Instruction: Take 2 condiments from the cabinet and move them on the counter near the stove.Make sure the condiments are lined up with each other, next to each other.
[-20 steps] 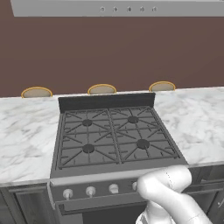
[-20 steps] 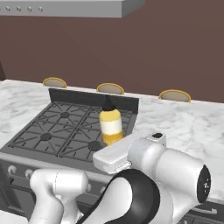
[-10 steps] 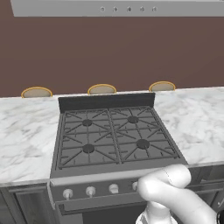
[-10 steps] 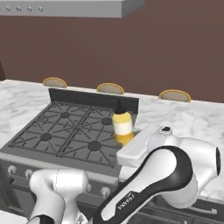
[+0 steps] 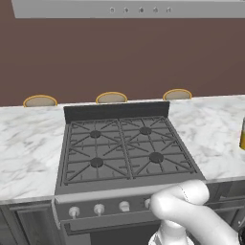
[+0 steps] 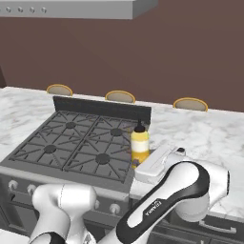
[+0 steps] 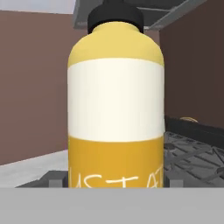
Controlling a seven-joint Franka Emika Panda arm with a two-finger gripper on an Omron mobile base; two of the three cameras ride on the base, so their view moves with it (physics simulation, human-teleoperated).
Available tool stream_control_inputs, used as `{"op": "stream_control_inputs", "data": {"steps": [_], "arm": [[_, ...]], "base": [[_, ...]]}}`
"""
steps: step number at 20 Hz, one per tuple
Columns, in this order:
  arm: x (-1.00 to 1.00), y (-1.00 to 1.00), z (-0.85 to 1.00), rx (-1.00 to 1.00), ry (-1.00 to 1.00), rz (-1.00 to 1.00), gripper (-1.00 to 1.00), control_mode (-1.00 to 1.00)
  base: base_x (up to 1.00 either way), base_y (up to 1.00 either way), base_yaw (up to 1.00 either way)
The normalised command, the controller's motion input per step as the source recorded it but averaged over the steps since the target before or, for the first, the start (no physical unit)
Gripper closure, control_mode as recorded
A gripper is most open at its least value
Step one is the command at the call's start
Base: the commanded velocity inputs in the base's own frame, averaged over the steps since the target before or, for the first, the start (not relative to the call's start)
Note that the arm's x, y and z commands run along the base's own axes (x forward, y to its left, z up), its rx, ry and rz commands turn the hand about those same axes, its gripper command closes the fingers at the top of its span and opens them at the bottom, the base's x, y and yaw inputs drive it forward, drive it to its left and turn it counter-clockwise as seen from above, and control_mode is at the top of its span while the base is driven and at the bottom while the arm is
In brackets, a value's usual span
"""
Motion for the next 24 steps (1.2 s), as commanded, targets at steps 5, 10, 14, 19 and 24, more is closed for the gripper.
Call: {"op": "stream_control_inputs", "data": {"steps": [5, 10, 14, 19, 24], "arm": [[0.31, 0.0, -0.55, 0.15, 0.0, -0.01, 1.0, -1.0], [0.31, 0.0, -0.47, 0.09, 0.0, -0.02, 1.0, -1.0], [0.36, 0.0, -0.44, 0.0, 0.0, 0.0, 1.0, -1.0], [0.25, 0.0, -0.31, 0.0, -0.03, 0.0, 1.0, -1.0], [0.11, -0.01, -0.18, -0.03, 0.0, 0.0, 1.0, -1.0]], "base": [[0.0, 0.0, 0.0], [0.0, 0.0, 0.0], [0.0, 0.0, 0.0], [0.0, 0.0, 0.0], [0.0, 0.0, 0.0]]}}
